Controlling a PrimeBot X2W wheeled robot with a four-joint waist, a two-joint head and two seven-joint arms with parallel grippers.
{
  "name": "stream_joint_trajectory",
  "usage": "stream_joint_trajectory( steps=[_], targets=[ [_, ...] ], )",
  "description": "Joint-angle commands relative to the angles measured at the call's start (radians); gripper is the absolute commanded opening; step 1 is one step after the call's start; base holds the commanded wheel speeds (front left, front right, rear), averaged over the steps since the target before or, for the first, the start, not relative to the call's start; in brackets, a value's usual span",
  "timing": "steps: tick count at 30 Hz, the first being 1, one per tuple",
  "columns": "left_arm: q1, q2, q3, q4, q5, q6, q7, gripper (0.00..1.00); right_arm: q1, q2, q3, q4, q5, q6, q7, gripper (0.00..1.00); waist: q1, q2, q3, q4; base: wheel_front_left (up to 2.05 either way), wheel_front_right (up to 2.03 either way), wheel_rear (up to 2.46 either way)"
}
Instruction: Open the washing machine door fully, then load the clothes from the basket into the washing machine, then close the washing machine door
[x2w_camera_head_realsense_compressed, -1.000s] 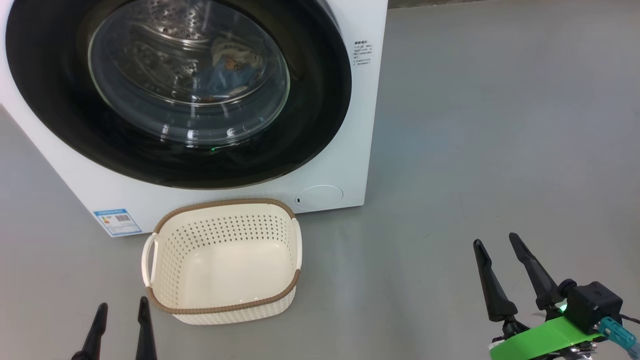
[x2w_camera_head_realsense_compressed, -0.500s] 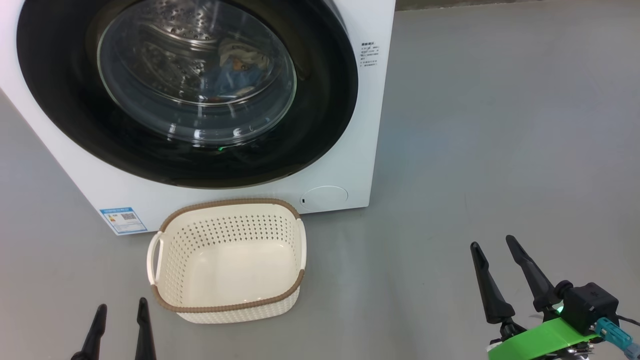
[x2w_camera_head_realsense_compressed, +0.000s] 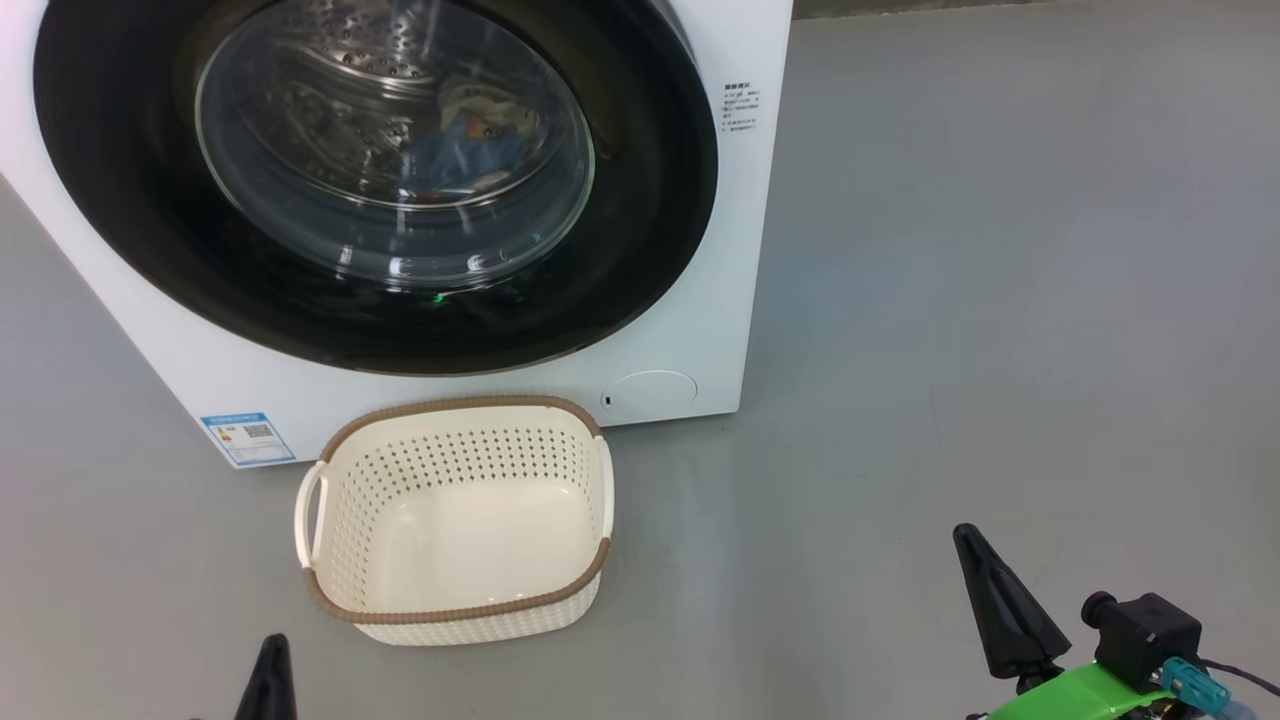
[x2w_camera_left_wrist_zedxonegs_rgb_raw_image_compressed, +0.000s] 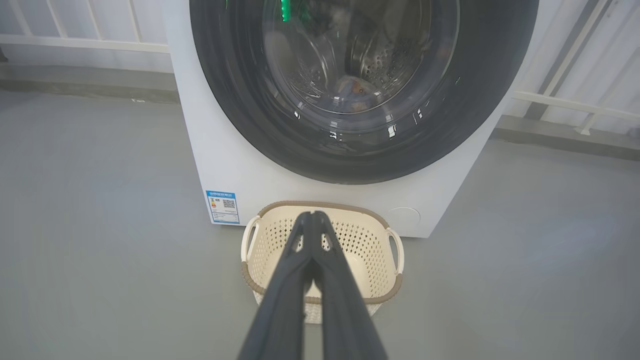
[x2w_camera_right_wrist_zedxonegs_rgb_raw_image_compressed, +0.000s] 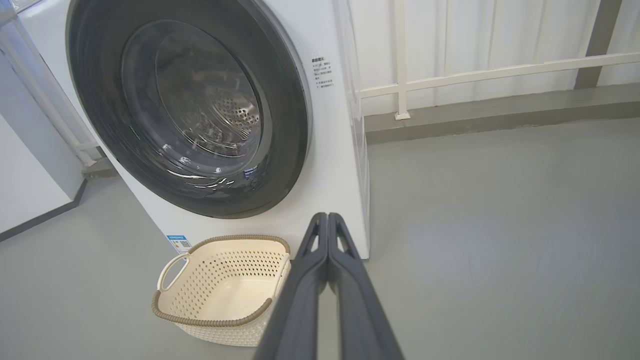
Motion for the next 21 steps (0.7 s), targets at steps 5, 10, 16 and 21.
stream_joint_trajectory(
  steps=[5, 10, 16, 21],
  targets=[
    [-0.015, 0.013, 0.011, -0.014, -0.074, -0.007, 0.016, 0.0, -0.019, -0.001, -0.006, -0.023, 0.074, 0.0, 0.013, 0.0, 0.0021, -0.0001, -0.004, 0.002, 0.0, 0.0, 0.0],
    [-0.025, 0.014, 0.012, -0.01, -0.129, -0.011, 0.03, 0.0, -0.024, -0.001, -0.01, -0.017, 0.129, 0.0, 0.025, 0.0, 0.0002, -0.0001, -0.003, 0.003, 0.0, 0.0, 0.0],
    [-0.036, 0.015, 0.014, -0.005, -0.196, -0.016, 0.047, 0.0, -0.029, -0.001, -0.016, -0.012, 0.195, 0.0, 0.04, 0.0, 0.0001, -0.0001, -0.004, 0.004, 0.0, 0.0, 0.0],
    [-0.043, 0.016, 0.015, -0.001, -0.241, -0.02, 0.058, 0.0, -0.032, 0.0, -0.02, -0.008, 0.239, 0.0, 0.05, 0.0, 0.0001, -0.0001, -0.005, 0.005, 0.0, 0.0, 0.0]
  ],
)
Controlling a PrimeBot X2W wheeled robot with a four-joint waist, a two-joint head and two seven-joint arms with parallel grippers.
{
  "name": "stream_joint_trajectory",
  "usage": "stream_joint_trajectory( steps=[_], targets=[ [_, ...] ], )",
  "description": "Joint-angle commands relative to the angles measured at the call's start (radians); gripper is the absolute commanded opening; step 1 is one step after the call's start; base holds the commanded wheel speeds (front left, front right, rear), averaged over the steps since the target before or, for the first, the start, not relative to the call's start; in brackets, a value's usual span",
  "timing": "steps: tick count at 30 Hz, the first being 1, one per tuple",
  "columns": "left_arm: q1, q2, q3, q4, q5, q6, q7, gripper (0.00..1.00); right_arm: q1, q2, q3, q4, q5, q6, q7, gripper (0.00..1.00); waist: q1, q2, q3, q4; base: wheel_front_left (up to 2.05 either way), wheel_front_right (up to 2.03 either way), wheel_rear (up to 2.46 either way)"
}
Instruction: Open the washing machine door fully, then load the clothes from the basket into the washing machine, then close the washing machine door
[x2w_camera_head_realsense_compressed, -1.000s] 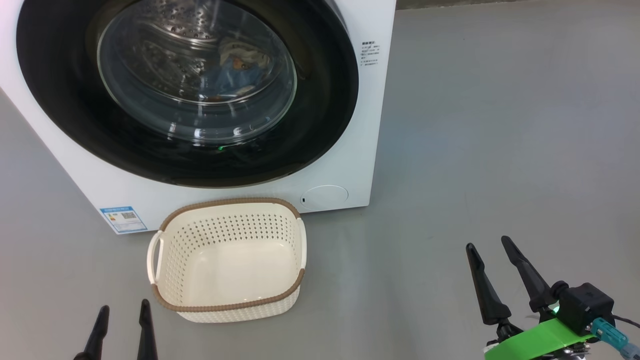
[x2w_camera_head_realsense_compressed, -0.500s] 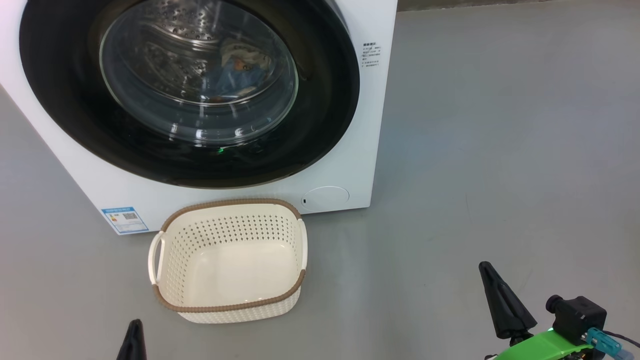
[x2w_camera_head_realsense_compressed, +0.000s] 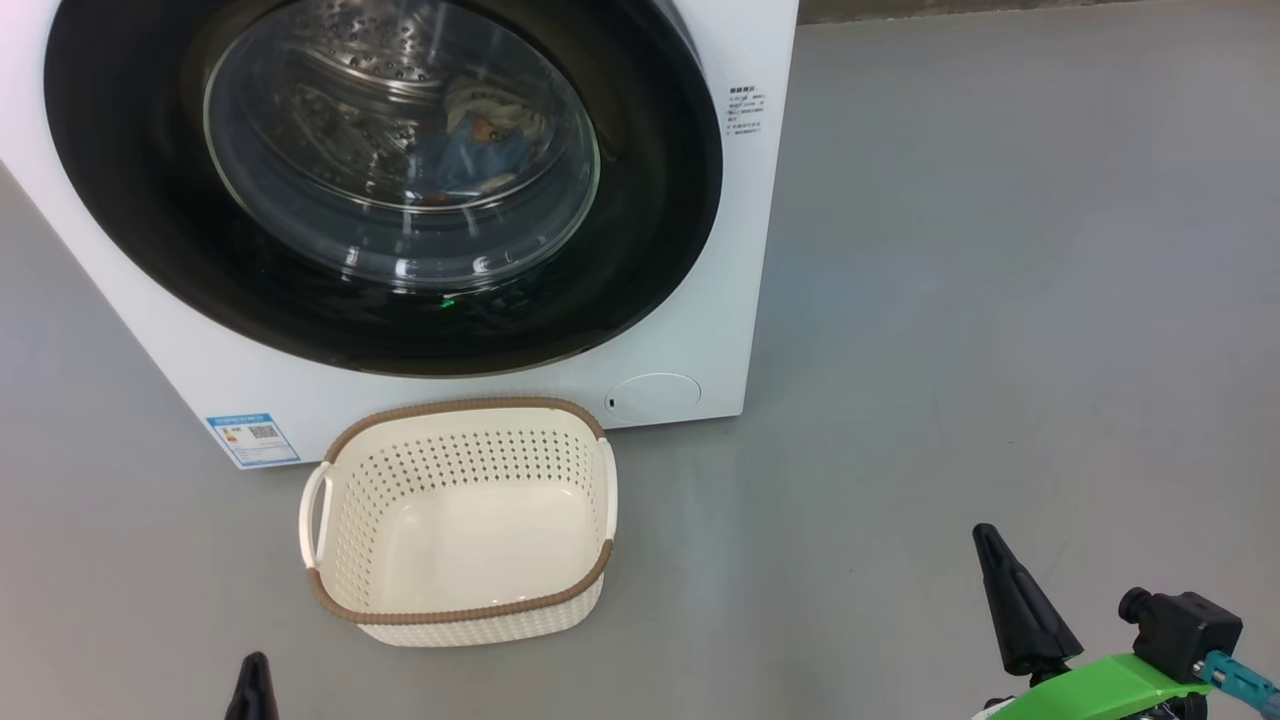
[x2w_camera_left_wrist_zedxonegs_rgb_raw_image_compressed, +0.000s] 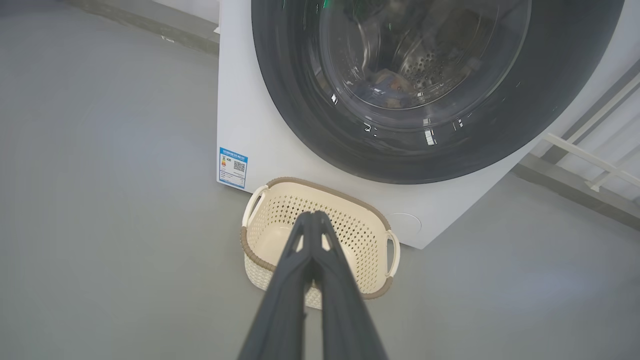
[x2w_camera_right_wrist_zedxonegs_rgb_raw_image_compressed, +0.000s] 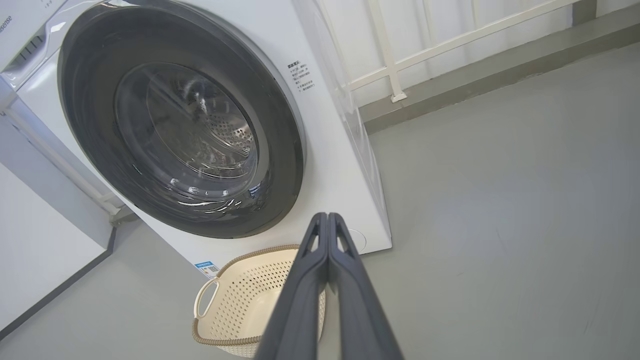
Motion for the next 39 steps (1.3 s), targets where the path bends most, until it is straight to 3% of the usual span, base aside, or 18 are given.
stream_joint_trajectory(
  steps=[1, 39],
  targets=[
    [-0.041, 0.015, 0.014, -0.017, -0.027, -0.011, 0.008, 0.0, -0.03, -0.001, -0.01, -0.02, 0.031, 0.0, 0.005, 0.0, -0.0001, 0.0, 0.0, 0.0, 0.0, 0.0, 0.0],
    [-0.114, 0.022, 0.031, 0.019, -0.461, -0.045, 0.123, 0.0, -0.059, 0.013, -0.06, 0.012, 0.448, 0.0, 0.11, 0.0, -0.0001, 0.0, -0.01, 0.011, 0.0, 0.0, 0.0]
  ],
)
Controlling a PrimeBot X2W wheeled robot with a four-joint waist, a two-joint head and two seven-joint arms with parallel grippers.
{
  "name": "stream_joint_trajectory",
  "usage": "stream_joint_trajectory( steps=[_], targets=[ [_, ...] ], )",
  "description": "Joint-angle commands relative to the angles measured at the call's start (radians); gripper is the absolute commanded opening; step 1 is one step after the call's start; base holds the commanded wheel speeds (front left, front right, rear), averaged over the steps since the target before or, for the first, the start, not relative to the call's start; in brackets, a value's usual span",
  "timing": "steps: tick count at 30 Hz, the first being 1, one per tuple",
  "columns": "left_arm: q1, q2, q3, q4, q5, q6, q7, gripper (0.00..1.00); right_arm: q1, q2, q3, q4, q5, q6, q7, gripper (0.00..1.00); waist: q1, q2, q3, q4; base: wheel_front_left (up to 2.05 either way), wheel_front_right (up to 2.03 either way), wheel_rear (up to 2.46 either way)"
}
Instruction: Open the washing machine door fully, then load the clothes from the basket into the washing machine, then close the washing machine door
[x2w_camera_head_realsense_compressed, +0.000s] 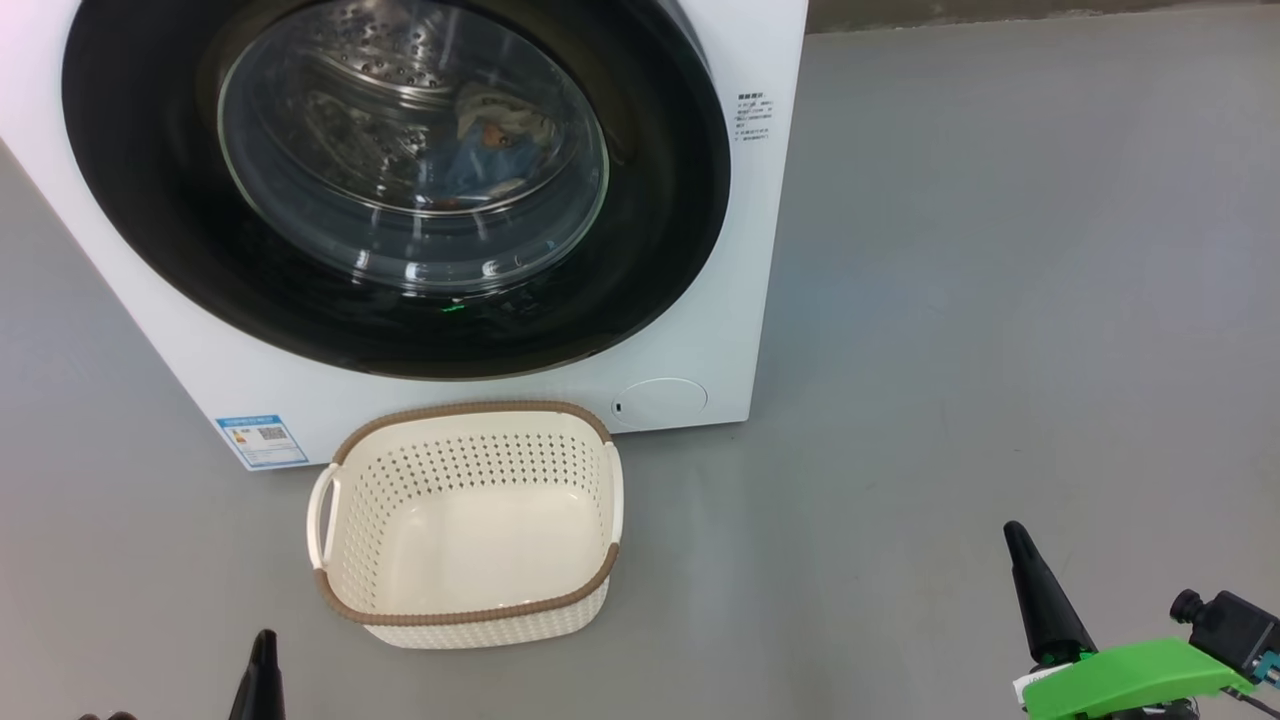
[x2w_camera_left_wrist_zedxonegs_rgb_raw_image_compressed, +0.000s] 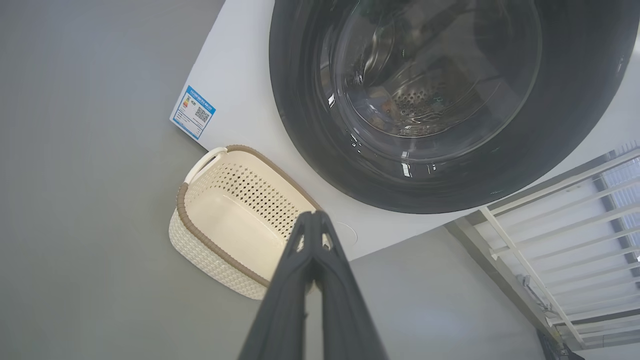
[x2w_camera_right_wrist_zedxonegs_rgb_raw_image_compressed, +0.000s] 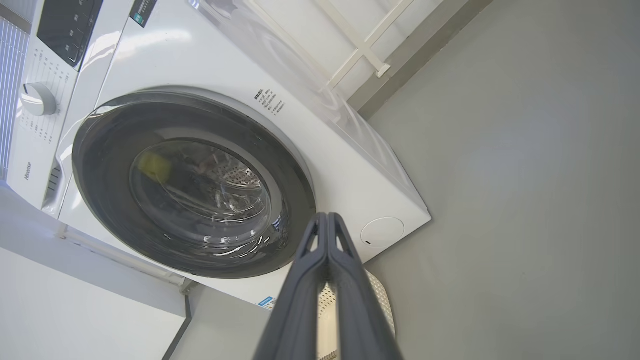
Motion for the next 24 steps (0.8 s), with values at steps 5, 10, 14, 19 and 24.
stream_joint_trajectory(
  steps=[5, 10, 14, 19, 24],
  targets=[
    [-0.05, 0.021, 0.022, -0.013, -0.066, -0.013, 0.019, 0.0, -0.044, -0.004, -0.006, -0.017, 0.067, 0.0, 0.016, 0.0, -0.0001, 0.0, -0.001, 0.001, 0.0, 0.0, 0.0],
    [-0.059, 0.022, 0.024, -0.008, -0.122, -0.017, 0.033, 0.0, -0.048, -0.002, -0.014, -0.013, 0.12, 0.0, 0.03, 0.0, -0.0001, 0.0, -0.002, 0.003, 0.0, 0.0, 0.0],
    [-0.067, 0.022, 0.026, -0.004, -0.167, -0.02, 0.045, 0.0, -0.051, 0.0, -0.02, -0.01, 0.162, 0.0, 0.042, 0.0, -0.0001, 0.0, -0.003, 0.004, 0.0, 0.0, 0.0],
    [-0.076, 0.023, 0.028, 0.0, -0.222, -0.025, 0.06, 0.0, -0.055, 0.003, -0.027, -0.006, 0.215, 0.0, 0.056, 0.0, -0.0001, 0.0, -0.004, 0.005, 0.0, 0.0, 0.0],
    [-0.086, 0.024, 0.03, 0.005, -0.278, -0.029, 0.074, 0.0, -0.059, 0.006, -0.035, -0.002, 0.267, 0.0, 0.071, 0.0, -0.0001, 0.0, -0.006, 0.006, 0.0, 0.0, 0.0]
  ],
)
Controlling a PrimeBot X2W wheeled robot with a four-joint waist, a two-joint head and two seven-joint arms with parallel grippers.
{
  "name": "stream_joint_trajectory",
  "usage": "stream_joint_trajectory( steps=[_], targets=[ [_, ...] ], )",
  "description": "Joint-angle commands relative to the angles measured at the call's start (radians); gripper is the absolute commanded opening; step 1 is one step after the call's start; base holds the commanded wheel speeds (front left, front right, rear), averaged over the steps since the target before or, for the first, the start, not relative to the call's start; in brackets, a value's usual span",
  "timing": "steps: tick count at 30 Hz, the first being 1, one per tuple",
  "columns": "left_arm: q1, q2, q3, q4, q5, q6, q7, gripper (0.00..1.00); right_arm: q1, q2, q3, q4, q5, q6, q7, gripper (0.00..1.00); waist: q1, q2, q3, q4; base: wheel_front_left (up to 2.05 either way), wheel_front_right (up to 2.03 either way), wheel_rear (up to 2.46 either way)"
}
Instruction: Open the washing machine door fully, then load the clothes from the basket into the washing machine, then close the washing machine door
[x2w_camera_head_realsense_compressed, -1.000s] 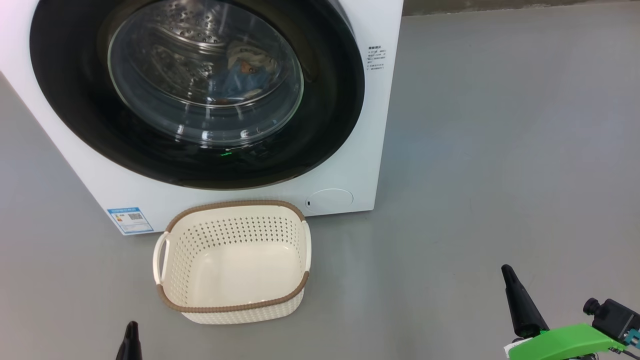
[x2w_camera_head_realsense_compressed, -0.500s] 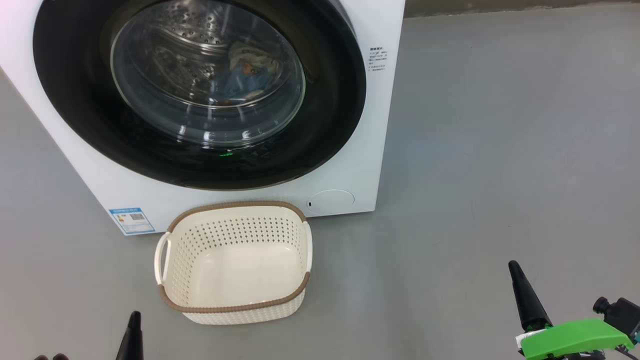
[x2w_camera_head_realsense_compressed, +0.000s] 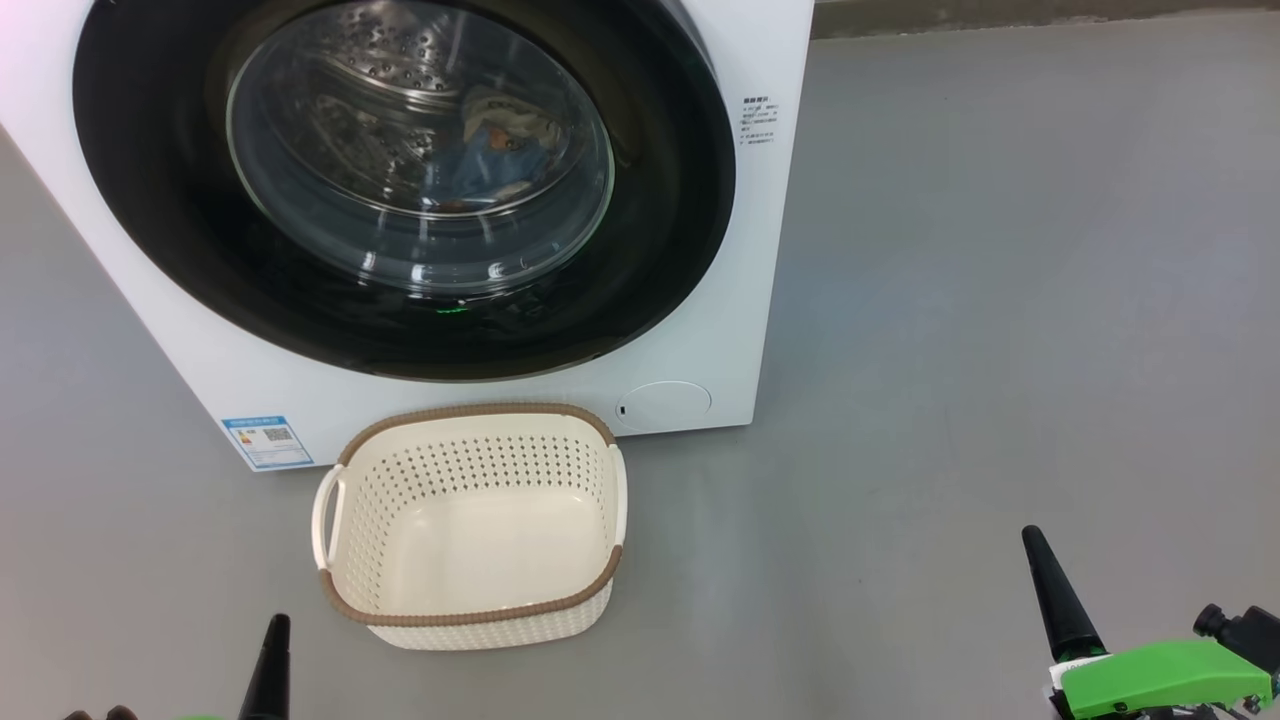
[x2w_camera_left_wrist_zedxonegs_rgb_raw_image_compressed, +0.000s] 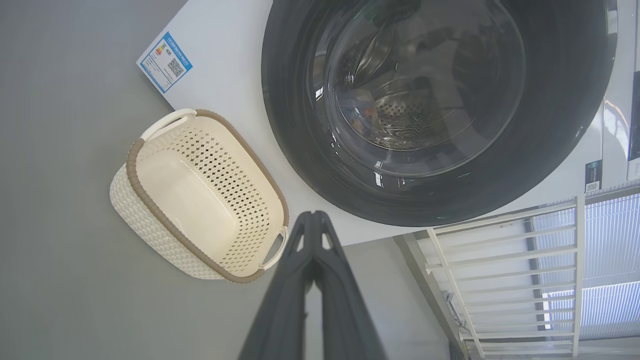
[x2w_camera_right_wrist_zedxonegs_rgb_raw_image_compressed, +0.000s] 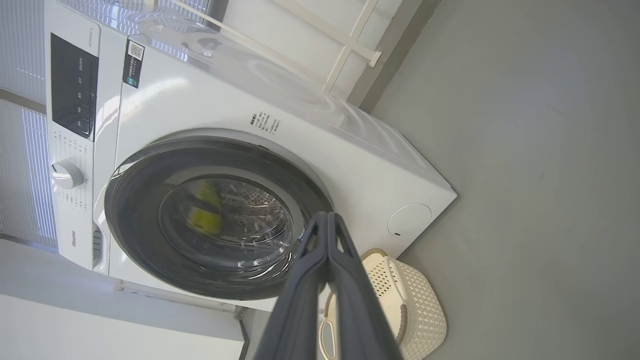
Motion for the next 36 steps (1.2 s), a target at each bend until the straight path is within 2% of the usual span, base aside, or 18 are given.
stream_joint_trajectory(
  steps=[1, 36],
  targets=[
    [-0.05, 0.023, 0.025, -0.018, -0.025, -0.012, 0.008, 0.0, -0.051, -0.001, 0.004, -0.022, 0.027, 0.001, 0.005, 0.0, -0.0001, -0.0001, 0.0, 0.0, 0.0, 0.0, 0.0],
    [-0.114, 0.029, 0.041, 0.013, -0.405, -0.042, 0.108, 0.0, -0.077, 0.02, -0.052, 0.006, 0.38, 0.001, 0.108, 0.0, -0.0001, -0.0001, -0.008, 0.009, 0.0, 0.0, 0.0]
  ],
)
